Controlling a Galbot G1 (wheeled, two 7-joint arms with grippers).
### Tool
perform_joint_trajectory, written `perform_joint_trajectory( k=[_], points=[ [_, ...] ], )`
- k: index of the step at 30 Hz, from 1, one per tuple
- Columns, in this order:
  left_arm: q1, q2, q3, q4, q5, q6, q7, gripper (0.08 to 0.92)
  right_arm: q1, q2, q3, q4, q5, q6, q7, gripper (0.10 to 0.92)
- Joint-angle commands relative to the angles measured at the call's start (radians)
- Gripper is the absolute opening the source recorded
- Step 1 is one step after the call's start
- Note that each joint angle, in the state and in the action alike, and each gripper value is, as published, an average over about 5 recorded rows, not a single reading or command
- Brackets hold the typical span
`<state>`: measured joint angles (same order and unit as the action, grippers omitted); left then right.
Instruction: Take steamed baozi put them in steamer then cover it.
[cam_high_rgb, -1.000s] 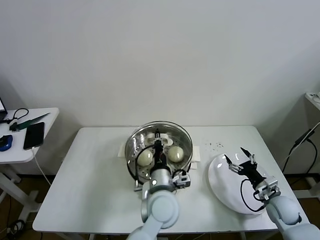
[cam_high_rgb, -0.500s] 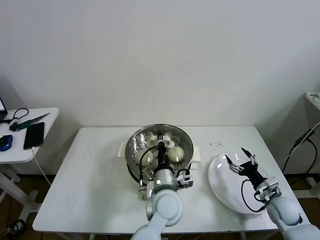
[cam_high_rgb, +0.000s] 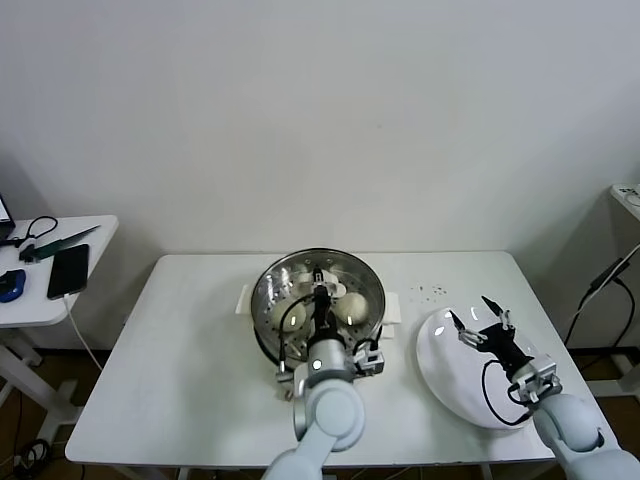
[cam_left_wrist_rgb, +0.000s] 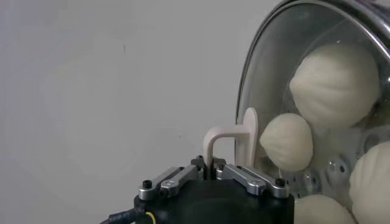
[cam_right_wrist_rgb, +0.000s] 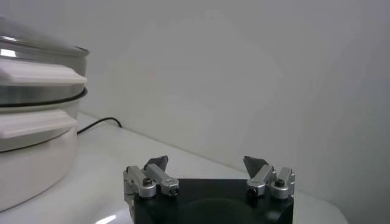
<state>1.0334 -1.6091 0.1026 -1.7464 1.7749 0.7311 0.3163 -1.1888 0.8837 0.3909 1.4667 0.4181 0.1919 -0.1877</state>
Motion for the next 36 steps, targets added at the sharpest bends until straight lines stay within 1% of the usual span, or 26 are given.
perform_joint_trajectory(
  k=[1,12,18,20,24,28,33,36],
  points=[
    [0.001,-0.005,0.002,0.012,-0.004,-0.001,-0.036,0.146,-0.001,0.001,0.001,0.002,-0.002,0.001,-0.001,0.823],
    [0.009,-0.002,0.005,0.019,-0.007,-0.004,-0.055,0.146,-0.002,0.003,0.002,0.003,-0.007,0.003,-0.005,0.823],
    [0.015,0.008,0.002,-0.013,-0.021,-0.018,-0.017,0.148,-0.001,0.001,0.004,0.003,-0.007,0.001,-0.007,0.823],
    [0.016,0.015,0.003,-0.032,-0.031,-0.018,-0.014,0.167,-0.001,0.001,0.004,0.002,-0.007,0.0,-0.008,0.823],
    [0.025,0.04,0.011,-0.087,-0.058,-0.015,-0.009,0.264,-0.001,0.0,0.005,0.001,-0.008,-0.003,-0.009,0.823],
    [0.049,0.073,0.019,-0.145,-0.082,-0.014,-0.014,0.385,0.0,0.0,0.008,-0.001,-0.008,-0.008,-0.011,0.823],
    [0.088,0.114,0.013,-0.215,-0.136,-0.02,-0.045,0.524,0.001,-0.003,0.01,-0.002,-0.008,-0.015,-0.011,0.823],
    [0.114,0.134,-0.004,-0.252,-0.193,-0.042,-0.083,0.611,0.004,-0.004,0.01,-0.002,-0.006,-0.021,-0.01,0.823]
  ],
)
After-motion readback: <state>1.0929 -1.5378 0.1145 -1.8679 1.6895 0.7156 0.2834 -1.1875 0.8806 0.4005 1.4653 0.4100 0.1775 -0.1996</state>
